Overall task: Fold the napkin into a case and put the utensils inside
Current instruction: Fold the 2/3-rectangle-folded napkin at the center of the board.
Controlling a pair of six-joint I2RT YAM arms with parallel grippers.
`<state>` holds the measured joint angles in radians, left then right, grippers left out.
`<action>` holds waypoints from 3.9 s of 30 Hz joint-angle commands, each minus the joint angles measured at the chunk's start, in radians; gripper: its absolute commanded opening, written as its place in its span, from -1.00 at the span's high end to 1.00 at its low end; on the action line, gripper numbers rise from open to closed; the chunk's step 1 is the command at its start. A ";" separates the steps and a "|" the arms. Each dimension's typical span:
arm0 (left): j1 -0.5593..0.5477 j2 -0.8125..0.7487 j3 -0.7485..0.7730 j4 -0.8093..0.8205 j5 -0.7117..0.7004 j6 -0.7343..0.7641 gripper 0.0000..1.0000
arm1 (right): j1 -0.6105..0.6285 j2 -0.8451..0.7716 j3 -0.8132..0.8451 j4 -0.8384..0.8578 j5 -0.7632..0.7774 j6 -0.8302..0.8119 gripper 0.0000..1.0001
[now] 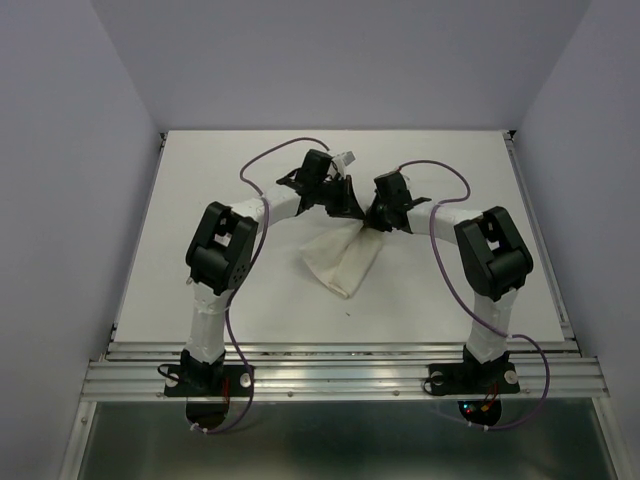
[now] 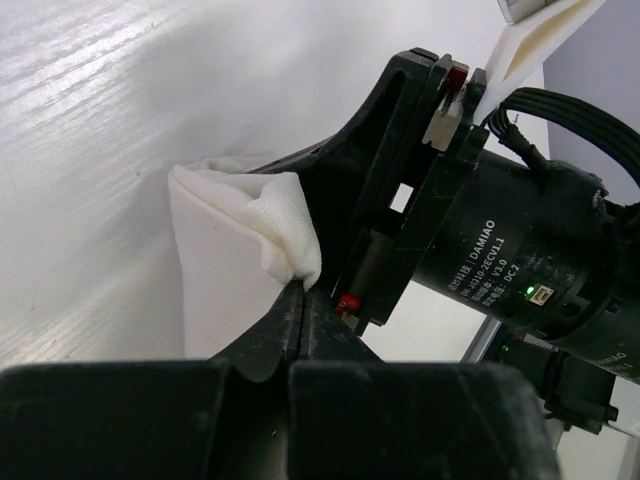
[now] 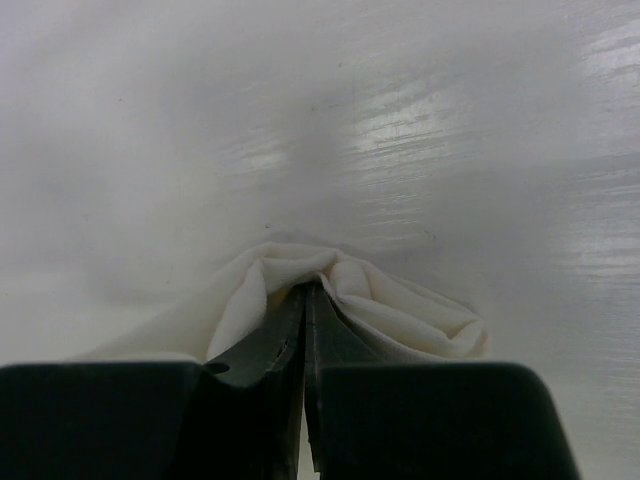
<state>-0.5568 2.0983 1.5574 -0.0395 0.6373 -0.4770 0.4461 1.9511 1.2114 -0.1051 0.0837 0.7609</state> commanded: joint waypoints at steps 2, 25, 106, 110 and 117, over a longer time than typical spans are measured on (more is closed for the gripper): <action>-0.020 -0.031 -0.062 0.124 0.019 -0.104 1.00 | 0.008 0.042 0.014 -0.039 -0.015 0.044 0.90; -0.006 -0.050 -0.286 0.406 -0.036 -0.388 1.00 | -0.066 0.040 -0.131 0.169 -0.228 0.385 0.92; -0.020 0.194 0.241 -0.298 -0.139 0.244 1.00 | -0.104 -0.113 -0.230 0.128 -0.130 -0.110 0.74; -0.028 0.155 0.202 -0.278 -0.100 0.239 1.00 | -0.104 -0.145 -0.224 0.113 -0.150 -0.124 0.73; -0.052 0.103 0.167 -0.270 -0.068 0.276 1.00 | -0.104 -0.225 -0.214 0.022 -0.038 -0.144 0.73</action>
<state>-0.5861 2.2826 1.7493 -0.2859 0.5423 -0.2390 0.3351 1.8057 0.9974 -0.0193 -0.0628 0.6327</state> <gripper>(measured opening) 0.022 0.133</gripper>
